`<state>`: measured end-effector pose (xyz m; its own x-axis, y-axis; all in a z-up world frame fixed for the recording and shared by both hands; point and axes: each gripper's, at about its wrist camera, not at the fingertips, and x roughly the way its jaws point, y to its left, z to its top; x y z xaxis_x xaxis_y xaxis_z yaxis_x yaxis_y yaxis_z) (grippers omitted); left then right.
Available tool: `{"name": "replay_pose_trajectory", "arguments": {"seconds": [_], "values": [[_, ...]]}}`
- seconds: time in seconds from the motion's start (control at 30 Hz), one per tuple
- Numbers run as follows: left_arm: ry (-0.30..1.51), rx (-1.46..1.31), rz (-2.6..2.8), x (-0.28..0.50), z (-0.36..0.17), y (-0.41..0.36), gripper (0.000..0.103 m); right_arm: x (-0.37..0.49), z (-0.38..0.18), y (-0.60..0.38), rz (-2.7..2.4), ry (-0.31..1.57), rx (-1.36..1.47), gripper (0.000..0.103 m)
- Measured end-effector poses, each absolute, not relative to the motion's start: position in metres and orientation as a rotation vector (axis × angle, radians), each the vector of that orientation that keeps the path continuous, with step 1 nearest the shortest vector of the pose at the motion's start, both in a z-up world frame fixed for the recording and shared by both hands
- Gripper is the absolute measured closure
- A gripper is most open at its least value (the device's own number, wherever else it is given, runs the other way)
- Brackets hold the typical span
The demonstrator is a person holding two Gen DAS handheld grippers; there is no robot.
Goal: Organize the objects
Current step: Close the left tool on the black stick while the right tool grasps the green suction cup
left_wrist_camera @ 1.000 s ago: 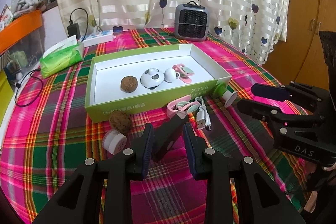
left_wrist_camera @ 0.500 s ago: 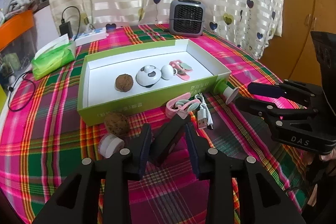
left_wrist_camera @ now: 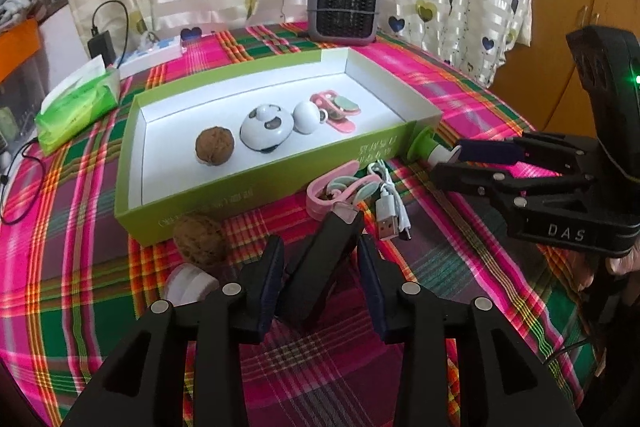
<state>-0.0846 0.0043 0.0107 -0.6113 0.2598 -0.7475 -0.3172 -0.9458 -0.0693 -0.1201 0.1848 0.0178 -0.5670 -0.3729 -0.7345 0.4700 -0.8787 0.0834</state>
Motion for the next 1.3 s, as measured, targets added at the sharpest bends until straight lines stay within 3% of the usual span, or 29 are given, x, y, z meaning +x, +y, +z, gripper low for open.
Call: {"name": "replay_pose_trajectory", "arguments": {"seconds": [0.23,0.4,0.47,0.57,0.97,1.3], "values": [[0.104,-1.202,2.549,-0.085,0.007,0.009,0.068,-0.132,0.013,0.18,-2.4,0.175,1.137,0.059],[0.097,-1.21,2.567,-0.084,0.008,0.01,0.078,-0.134,0.01,0.178,-2.395,0.184,1.159,0.059],[0.091,-1.215,2.577,-0.083,0.007,0.01,0.078,-0.134,0.01,0.179,-2.398,0.183,1.153,0.068],[0.078,-1.222,2.594,-0.083,0.007,0.012,0.082,-0.132,0.012,0.18,-2.404,0.185,1.144,0.068],[0.005,-1.189,2.646,-0.071,0.015,0.018,0.082,-0.111,0.02,0.184,-2.405,0.16,1.084,0.068],[-0.159,-1.113,2.628,-0.062,0.034,0.015,0.082,-0.094,0.037,0.181,-2.405,0.14,1.005,0.068]]}}
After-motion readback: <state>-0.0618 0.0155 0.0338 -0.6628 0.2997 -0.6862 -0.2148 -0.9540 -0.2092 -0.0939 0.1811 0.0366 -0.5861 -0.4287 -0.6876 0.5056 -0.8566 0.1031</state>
